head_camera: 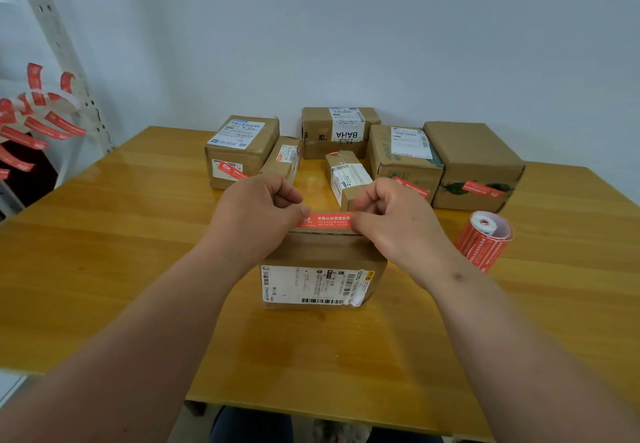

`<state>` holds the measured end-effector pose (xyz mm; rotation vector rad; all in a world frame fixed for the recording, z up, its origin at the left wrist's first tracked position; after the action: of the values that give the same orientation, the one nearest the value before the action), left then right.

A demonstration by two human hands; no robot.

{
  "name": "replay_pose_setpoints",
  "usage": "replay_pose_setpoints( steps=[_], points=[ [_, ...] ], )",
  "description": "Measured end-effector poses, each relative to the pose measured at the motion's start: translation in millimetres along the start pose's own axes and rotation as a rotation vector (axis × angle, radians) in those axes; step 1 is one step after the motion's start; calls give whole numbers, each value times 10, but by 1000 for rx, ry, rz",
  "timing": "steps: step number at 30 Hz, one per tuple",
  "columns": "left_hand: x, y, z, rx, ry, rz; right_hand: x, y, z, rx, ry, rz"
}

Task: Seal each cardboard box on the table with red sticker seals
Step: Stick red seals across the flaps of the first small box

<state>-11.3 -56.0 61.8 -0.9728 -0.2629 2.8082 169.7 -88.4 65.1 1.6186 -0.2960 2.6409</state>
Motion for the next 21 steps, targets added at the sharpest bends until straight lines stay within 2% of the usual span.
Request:
replay_pose_setpoints(
  steps=[7, 21],
  points=[
    [-70, -20, -35, 34, -241, -40, 34, -19, -91, 44, 234, 66],
    [-150, 19, -72, 62, -411, -75, 165, -1, -153, 120, 446, 81]
  ],
)
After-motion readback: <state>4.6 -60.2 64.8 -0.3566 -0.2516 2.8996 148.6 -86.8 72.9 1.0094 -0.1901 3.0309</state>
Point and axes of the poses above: each hand's wrist, its own y-axis away from the middle knuckle, its own z-axis out of the back of the hand, x = y × z, the point moved 3 cm from there along -y, towards the middle knuckle, and after that the axes turned 14 degrees about -y, right-handed, at the moved point
